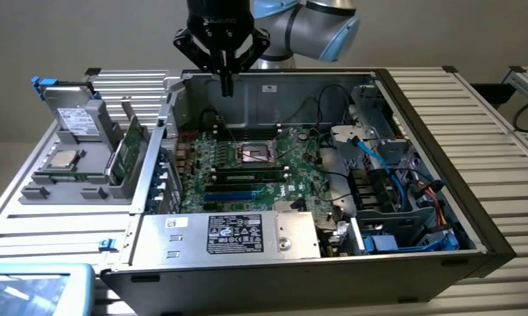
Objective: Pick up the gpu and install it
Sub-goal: 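Reach for the gpu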
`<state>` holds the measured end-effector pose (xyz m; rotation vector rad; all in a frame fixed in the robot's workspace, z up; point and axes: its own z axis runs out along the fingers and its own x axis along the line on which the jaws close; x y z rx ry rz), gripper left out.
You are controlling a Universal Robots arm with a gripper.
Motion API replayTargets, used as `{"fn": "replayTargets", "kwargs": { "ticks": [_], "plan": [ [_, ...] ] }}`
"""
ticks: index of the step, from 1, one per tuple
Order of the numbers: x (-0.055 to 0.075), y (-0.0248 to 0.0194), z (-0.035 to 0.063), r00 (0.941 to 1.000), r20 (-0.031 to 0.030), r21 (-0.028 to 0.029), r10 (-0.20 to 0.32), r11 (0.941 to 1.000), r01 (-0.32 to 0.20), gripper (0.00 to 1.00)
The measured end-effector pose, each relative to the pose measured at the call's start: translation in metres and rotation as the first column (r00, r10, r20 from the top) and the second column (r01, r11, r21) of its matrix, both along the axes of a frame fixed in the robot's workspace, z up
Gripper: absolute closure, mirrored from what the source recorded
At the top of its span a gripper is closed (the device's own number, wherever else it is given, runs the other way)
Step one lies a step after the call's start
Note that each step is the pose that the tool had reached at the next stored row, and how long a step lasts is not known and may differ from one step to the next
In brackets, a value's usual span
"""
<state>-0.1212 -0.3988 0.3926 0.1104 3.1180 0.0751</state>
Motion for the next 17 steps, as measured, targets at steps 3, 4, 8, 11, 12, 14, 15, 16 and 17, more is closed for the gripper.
{"fn": "replayTargets", "kwargs": {
  "ticks": [3,4,8,11,12,14,15,16,17],
  "plan": [
    [0.0,0.0,0.0,1.0,0.0,0.0,0.0,1.0,0.0,0.88],
    [-0.001,0.0002,0.0,1.0,-0.0001,-0.0001,0.0,1.0,0.0,0.88],
    [-0.008,0.0018,0.0,1.0,-0.0002,-0.0001,0.0,1.0,0.0,0.88],
    [-0.017,0.0038,0.0,1.0,-0.0002,0.0,0.001,1.0,-0.001,0.88],
    [-0.021,0.0052,0.0,1.0,-0.0002,-0.0001,0.001,1.0,-0.001,0.88],
    [-0.028,0.0081,0.0,1.0,-0.0002,-0.0001,0.001,1.0,-0.001,0.88],
    [-0.032,0.0096,0.0,1.0,-0.0003,-0.0002,0.001,1.0,-0.001,0.88],
    [-0.036,0.0112,-0.0001,1.0,-0.0002,-0.0001,0.001,1.0,-0.001,0.88],
    [-0.041,0.0127,-0.0001,1.0,-0.0002,0.0,0.001,1.0,-0.001,0.88]
  ]
}}
